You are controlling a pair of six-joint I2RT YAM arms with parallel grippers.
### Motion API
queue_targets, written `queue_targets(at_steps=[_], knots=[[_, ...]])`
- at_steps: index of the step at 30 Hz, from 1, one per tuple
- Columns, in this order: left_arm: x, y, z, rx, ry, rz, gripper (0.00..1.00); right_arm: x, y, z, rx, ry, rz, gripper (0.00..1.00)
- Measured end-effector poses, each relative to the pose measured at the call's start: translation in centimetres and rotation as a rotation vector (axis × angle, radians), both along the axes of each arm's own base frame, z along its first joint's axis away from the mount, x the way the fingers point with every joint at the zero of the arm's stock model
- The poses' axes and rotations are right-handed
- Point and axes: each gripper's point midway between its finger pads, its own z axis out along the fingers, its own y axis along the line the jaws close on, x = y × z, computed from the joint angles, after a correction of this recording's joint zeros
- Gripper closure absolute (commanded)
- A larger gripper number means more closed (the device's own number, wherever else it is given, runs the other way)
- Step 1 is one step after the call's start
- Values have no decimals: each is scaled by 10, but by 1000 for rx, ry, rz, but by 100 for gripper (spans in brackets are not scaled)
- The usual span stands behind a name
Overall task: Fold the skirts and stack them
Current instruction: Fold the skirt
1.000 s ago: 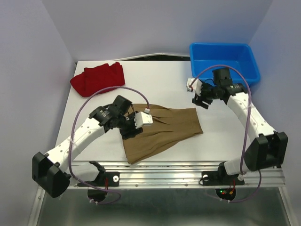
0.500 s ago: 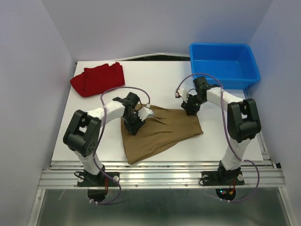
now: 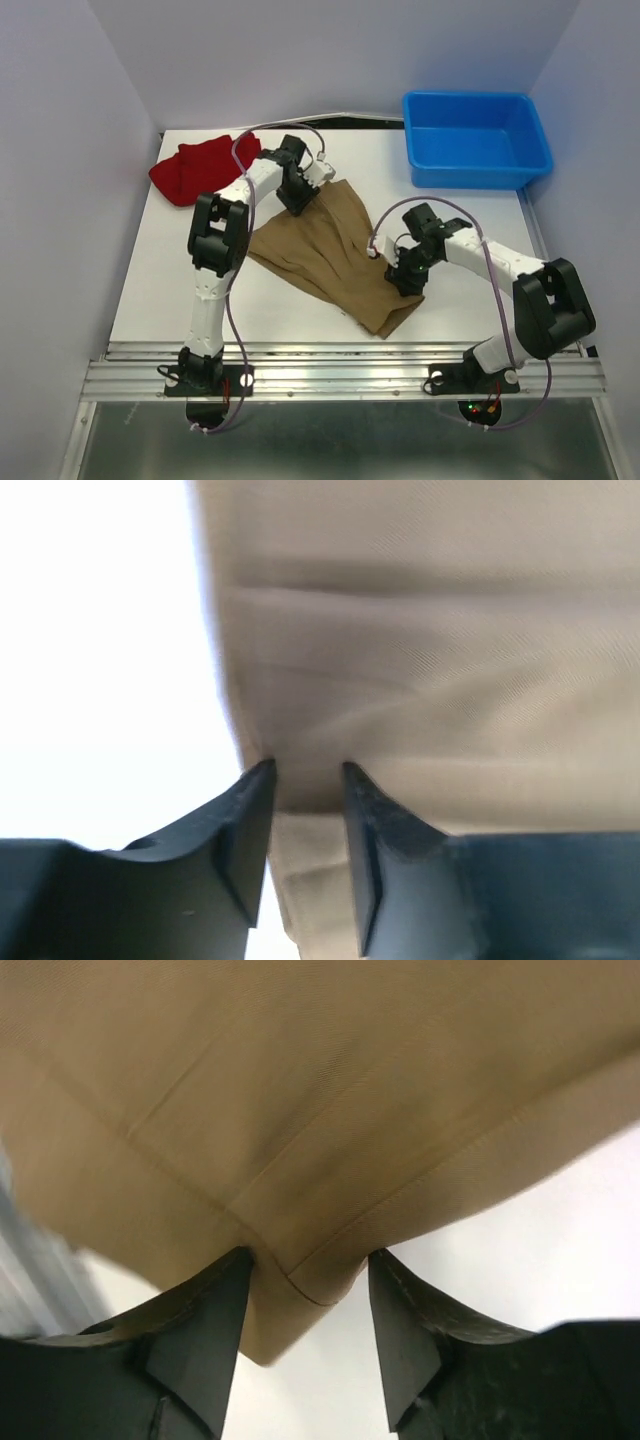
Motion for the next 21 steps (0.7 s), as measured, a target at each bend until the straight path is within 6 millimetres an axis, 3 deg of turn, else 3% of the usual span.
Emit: queue_targets(at_steps=[3, 5, 7, 9, 10, 13, 16, 18, 21], knots=[[43, -18, 28, -41, -92, -2, 52, -35, 36, 19, 91, 94, 43, 38], [54, -24, 53, -81, -148, 0, 52, -49, 61, 41, 174, 176, 28, 38], [51, -26, 79, -120, -185, 4, 51, -42, 78, 63, 240, 200, 0, 37], [32, -22, 102, -155, -204, 10, 51, -27, 95, 90, 315, 179, -16, 37], [12, -17, 117, -174, -203, 17, 51, -21, 100, 99, 340, 163, -20, 37], [-36, -5, 145, -229, -220, 34, 53, -11, 104, 107, 366, 130, -22, 37], [-75, 7, 146, -252, -196, 54, 57, -14, 102, 92, 343, 160, -32, 37], [-90, 12, 129, -247, -156, 68, 60, -17, 100, 75, 324, 190, -42, 37], [-117, 22, 75, -191, -19, 87, 66, -26, 95, 47, 284, 267, -73, 38]])
